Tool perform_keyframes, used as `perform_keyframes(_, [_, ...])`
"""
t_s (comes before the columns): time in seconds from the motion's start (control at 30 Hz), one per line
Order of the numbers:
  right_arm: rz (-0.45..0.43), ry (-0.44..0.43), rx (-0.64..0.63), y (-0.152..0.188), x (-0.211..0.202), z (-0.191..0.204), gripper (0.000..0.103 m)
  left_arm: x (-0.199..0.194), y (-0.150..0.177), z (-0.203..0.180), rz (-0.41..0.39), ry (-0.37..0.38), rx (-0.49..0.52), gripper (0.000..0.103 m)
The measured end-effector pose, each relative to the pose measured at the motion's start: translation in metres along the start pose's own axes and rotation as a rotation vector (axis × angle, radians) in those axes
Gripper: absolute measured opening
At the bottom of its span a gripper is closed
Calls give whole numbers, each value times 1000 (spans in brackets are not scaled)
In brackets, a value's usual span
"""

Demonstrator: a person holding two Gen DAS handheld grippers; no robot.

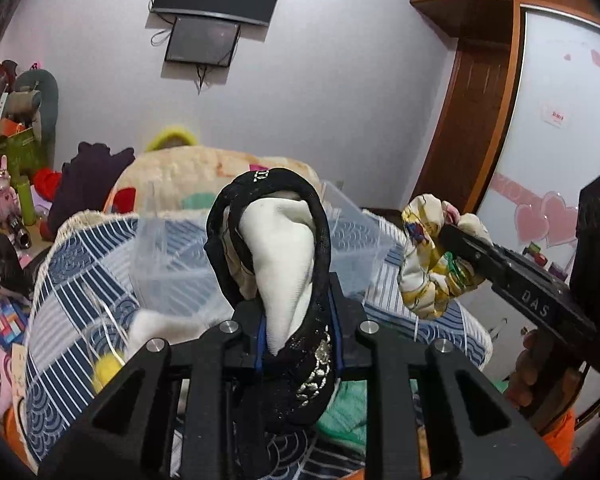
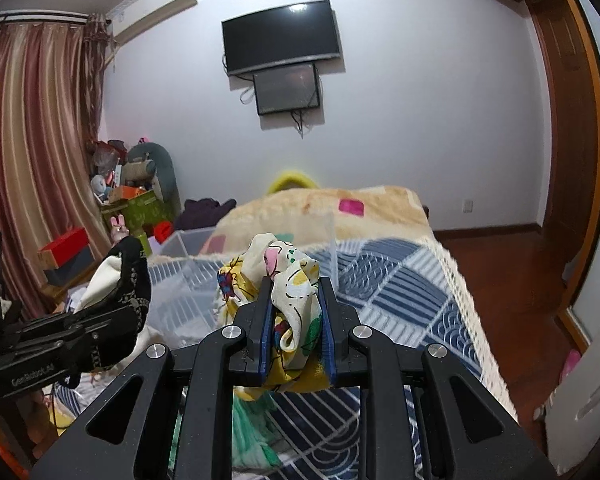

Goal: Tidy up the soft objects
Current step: 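Grasp the black-and-white cloth bag with the left tool while the right tool grasps the floral cloth, then carry both items over the clear box and open both tools to drop them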

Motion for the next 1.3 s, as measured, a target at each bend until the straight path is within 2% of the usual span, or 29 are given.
perform_keyframes(0.23, [-40, 22, -48, -27, 9, 5, 18, 4, -33, 6, -34, -18, 3, 24])
perform_keyframes(0.57, [-53, 41, -97, -54, 44, 9, 18, 38, -66, 31, 14, -75, -8, 24])
perform_keyframes(0.77, [-12, 37, -124, -49, 67, 13, 18, 67, -67, 41, 68, -109, -5, 24])
perform_keyframes(1.3, [221, -9, -187, -16, 116, 15, 18, 125, -45, 47, 258, -205, 40, 24])
Point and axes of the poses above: each gripper's, at about its wrist camera, not at the fingertips, and x roughly the way its jaws point, z to its left, y to its underside, the point moved 6 cm from there along x, roughly the way its jaws point, and after that the axes turned 11 degrees about -x, right-handed, at the moved point
